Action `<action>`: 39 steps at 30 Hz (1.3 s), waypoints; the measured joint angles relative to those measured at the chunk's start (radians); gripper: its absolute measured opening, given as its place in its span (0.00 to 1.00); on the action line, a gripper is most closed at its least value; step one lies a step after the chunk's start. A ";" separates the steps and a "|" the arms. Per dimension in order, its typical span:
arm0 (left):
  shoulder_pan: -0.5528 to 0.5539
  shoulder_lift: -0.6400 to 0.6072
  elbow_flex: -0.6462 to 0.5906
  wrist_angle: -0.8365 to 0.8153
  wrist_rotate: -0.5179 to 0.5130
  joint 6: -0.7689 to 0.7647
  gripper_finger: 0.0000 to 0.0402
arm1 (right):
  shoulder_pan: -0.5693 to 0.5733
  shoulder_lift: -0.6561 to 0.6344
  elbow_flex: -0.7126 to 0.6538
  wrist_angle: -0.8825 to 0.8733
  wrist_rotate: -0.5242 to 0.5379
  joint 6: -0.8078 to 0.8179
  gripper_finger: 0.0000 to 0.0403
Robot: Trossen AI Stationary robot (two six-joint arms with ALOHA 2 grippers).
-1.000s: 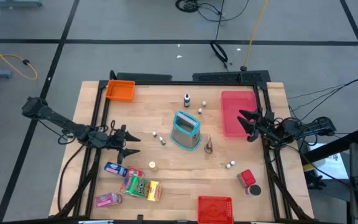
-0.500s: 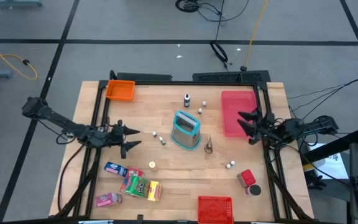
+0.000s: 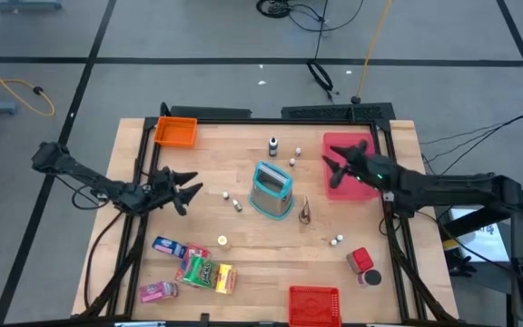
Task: Pick & Place Kitchen Items
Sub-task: Put the small red food coloring bottle into the red bin
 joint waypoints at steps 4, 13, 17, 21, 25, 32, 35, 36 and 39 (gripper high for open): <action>0.018 0.000 0.000 -0.001 -0.043 0.019 0.64 | -0.142 0.166 0.066 0.000 -0.164 0.021 0.49; 0.060 0.000 0.000 0.000 -0.051 0.019 0.64 | -0.204 0.462 0.209 0.001 -0.293 -0.001 0.49; 0.082 0.000 0.000 0.000 -0.051 0.018 0.64 | -0.199 0.568 0.273 -0.004 -0.293 -0.008 0.49; 0.096 0.000 0.000 0.000 -0.051 0.012 0.64 | -0.200 0.653 0.320 -0.008 -0.293 -0.014 0.49; 0.107 0.000 0.000 0.000 -0.051 -0.012 0.64 | -0.201 0.707 0.350 -0.019 -0.284 -0.030 0.49; 0.119 0.000 0.000 0.000 -0.051 -0.014 0.64 | -0.214 0.736 0.373 -0.017 -0.258 -0.037 0.49; 0.119 0.000 0.000 -0.001 -0.051 -0.014 0.64 | -0.227 0.737 0.373 -0.019 -0.260 -0.036 0.49; 0.119 0.000 0.000 -0.001 -0.051 -0.014 0.64 | -0.232 0.737 0.373 -0.019 -0.262 -0.032 0.49; 0.118 0.000 0.000 -0.001 -0.051 -0.014 0.64 | -0.240 0.737 0.373 -0.019 -0.262 -0.032 0.49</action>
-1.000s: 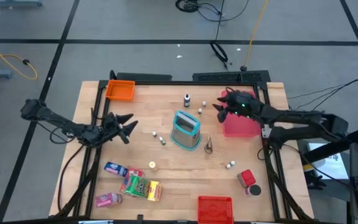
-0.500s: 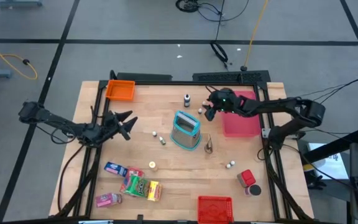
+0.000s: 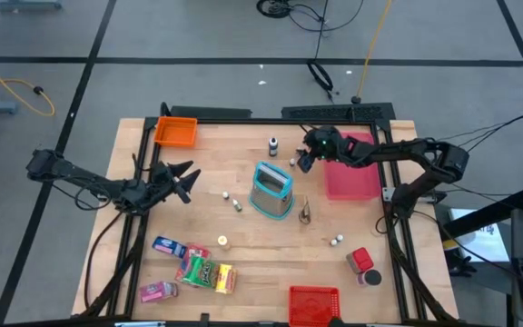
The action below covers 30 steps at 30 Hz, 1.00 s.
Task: Pick & Place Kitchen Items
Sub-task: Put the small red food coloring bottle into the red bin
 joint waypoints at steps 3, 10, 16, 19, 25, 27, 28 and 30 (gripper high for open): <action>0.000 0.000 0.000 0.000 0.000 0.000 0.64 | 0.000 0.000 0.000 0.001 -0.001 0.002 0.49; 0.000 0.000 0.000 0.000 0.000 0.000 0.64 | 0.011 0.039 0.000 0.022 -0.003 0.025 0.49; 0.000 0.000 0.000 0.000 0.001 -0.018 0.64 | 0.014 0.138 -0.001 0.077 0.001 0.031 0.49; 0.000 0.000 0.000 0.000 0.001 -0.019 0.64 | 0.012 0.153 -0.001 0.102 0.000 0.030 0.49; 0.000 0.000 0.000 -0.001 0.001 -0.020 0.64 | 0.012 0.153 -0.001 0.121 0.000 0.033 0.47; 0.000 0.000 0.000 0.000 0.001 -0.020 0.64 | 0.012 0.153 -0.001 0.120 -0.001 0.032 0.43; 0.000 0.000 0.000 0.000 0.001 -0.020 0.64 | 0.012 0.153 -0.001 0.119 -0.001 0.031 0.41; 0.000 0.000 0.000 0.000 0.001 -0.020 0.64 | 0.012 0.153 -0.001 0.120 -0.001 0.030 0.35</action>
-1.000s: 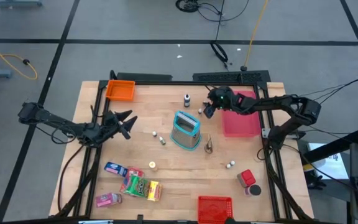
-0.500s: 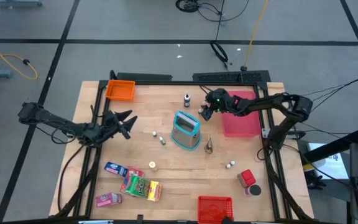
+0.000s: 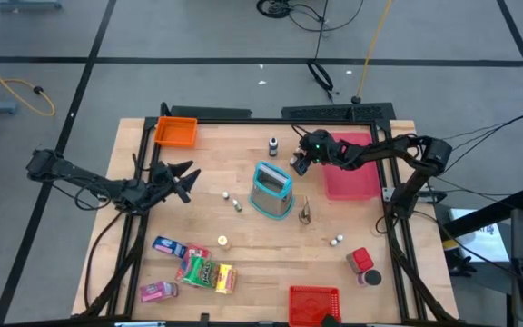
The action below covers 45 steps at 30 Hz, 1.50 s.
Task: Pick & Place Kitchen Items
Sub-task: Put the small red food coloring bottle into the red bin
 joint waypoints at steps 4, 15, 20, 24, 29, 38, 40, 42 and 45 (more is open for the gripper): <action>0.000 0.000 0.000 0.000 0.000 0.000 0.64 | -0.001 0.000 0.000 -0.004 0.000 -0.001 0.20; 0.000 0.000 0.000 -0.001 0.000 0.001 0.64 | -0.012 -0.013 0.000 -0.027 0.003 -0.009 0.09; 0.000 0.000 0.000 -0.008 0.000 0.001 0.64 | -0.012 -0.056 -0.001 -0.054 0.009 -0.009 0.09; 0.000 0.000 0.000 -0.009 0.000 0.000 0.64 | -0.004 -0.129 -0.002 -0.102 0.028 -0.009 0.09; 0.000 0.000 0.000 -0.008 0.000 0.000 0.64 | 0.004 -0.239 0.000 -0.184 0.030 -0.009 0.09; 0.000 0.000 0.000 -0.008 0.000 -0.001 0.64 | 0.018 -0.436 0.000 -0.308 0.032 -0.004 0.09; 0.000 0.000 0.000 -0.006 0.000 -0.003 0.64 | 0.021 -0.466 0.000 -0.317 0.032 -0.003 0.09; 0.000 0.000 0.000 -0.006 0.000 -0.005 0.64 | 0.026 -0.493 0.000 -0.342 0.032 -0.002 0.09; 0.000 0.000 0.000 -0.005 0.001 -0.008 0.64 | 0.041 -0.520 0.000 -0.365 0.032 -0.002 0.09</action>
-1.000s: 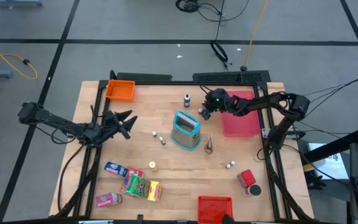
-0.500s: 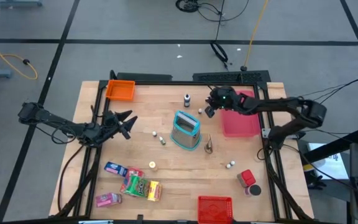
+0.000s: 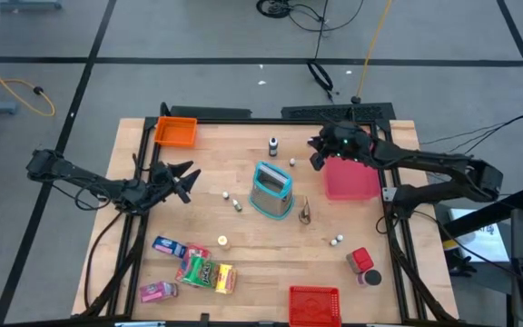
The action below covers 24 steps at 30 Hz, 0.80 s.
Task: Pick & Place Kitchen Items
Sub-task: Put the small red food coloring bottle into the red bin
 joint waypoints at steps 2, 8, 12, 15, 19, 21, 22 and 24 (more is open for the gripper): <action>0.000 0.000 0.000 0.000 0.001 -0.005 0.64 | 0.010 -0.012 0.000 -0.018 -0.001 0.000 0.09; 0.000 0.000 0.000 0.000 0.002 -0.028 0.64 | 0.038 -0.032 0.000 -0.039 0.000 0.001 0.09; 0.000 0.000 0.000 0.000 0.014 -0.044 0.64 | 0.063 -0.054 0.000 -0.077 -0.002 0.017 0.09; 0.000 0.000 0.000 0.014 0.061 -0.028 0.64 | 0.094 -0.082 0.000 -0.110 -0.005 0.019 0.09; 0.000 0.000 0.000 0.042 0.093 -0.001 0.64 | 0.147 -0.129 0.000 -0.158 -0.005 0.049 0.09; 0.000 0.000 0.000 0.043 0.105 0.002 0.64 | 0.178 -0.150 0.000 -0.176 -0.005 0.063 0.09; 0.000 0.000 0.000 0.043 0.107 0.001 0.64 | 0.196 -0.161 0.000 -0.186 -0.005 0.073 0.09; 0.000 0.000 0.000 0.043 0.114 0.000 0.64 | 0.236 -0.178 0.000 -0.194 -0.005 0.088 0.09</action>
